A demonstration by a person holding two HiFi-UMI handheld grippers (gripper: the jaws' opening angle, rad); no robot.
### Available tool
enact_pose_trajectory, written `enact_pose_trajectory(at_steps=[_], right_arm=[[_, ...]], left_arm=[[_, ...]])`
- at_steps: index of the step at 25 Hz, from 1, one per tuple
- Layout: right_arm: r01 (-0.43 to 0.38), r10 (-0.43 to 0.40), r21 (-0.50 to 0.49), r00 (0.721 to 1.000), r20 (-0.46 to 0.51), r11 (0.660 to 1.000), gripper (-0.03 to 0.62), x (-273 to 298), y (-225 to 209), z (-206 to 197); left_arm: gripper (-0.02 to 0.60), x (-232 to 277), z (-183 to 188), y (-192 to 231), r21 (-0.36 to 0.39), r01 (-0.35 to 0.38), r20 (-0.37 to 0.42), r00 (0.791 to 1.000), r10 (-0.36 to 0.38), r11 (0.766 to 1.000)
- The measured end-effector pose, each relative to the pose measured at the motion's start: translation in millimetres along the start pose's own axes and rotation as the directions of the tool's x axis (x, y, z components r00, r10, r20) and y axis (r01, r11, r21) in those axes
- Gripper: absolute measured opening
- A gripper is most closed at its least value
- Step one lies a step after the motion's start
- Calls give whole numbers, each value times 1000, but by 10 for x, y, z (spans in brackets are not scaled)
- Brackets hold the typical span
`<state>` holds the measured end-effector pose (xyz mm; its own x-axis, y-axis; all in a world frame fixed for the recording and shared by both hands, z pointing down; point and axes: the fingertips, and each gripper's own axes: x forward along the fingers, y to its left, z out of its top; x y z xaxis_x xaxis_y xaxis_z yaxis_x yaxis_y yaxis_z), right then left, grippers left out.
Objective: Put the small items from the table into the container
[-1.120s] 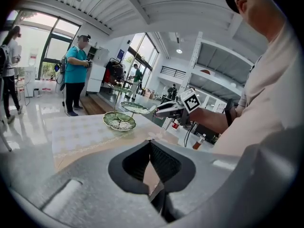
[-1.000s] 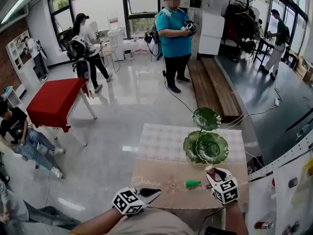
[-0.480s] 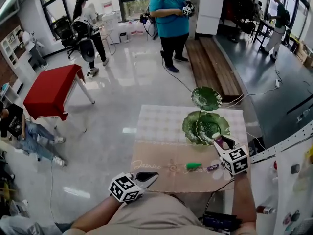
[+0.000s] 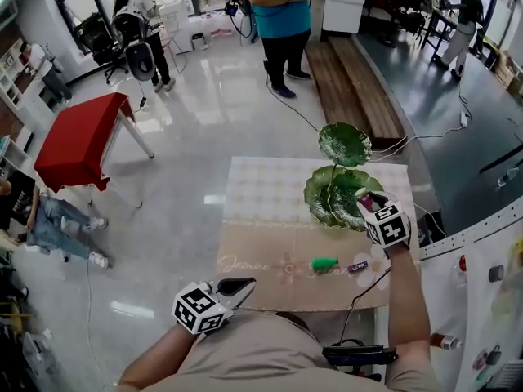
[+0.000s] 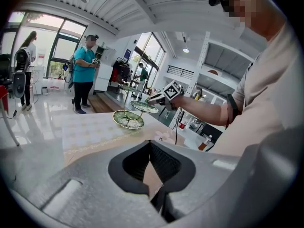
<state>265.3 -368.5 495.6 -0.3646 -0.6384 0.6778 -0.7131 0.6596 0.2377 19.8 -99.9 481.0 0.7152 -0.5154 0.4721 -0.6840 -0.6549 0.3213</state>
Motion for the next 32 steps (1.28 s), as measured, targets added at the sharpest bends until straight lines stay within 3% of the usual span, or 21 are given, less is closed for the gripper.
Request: enact_pose_trajectory(at_steps=[8, 13, 16, 18, 32], right_arm=[[21, -22, -12, 995, -98, 1000, 166, 343, -52, -268], [38, -40, -26, 993, -108, 999, 167, 423, -69, -306], [48, -48, -3, 994, -94, 999, 170, 425, -94, -300], [51, -49, 21, 996, -80, 998, 212, 394, -111, -307], [104, -110, 71, 990, 92, 992, 224, -275, -27, -10]], left_arm=[[9, -192, -71, 84, -26, -47, 2, 999, 47, 999], [11, -228, -86, 116, -31, -57, 12, 998, 58, 998], [11, -231, -92, 119, -31, -53, 11, 998, 54, 998], [11, -232, -97, 110, -32, -48, 9, 999, 49, 998], [11, -254, -107, 34, -8, 5, 7, 1000, -5, 1000]])
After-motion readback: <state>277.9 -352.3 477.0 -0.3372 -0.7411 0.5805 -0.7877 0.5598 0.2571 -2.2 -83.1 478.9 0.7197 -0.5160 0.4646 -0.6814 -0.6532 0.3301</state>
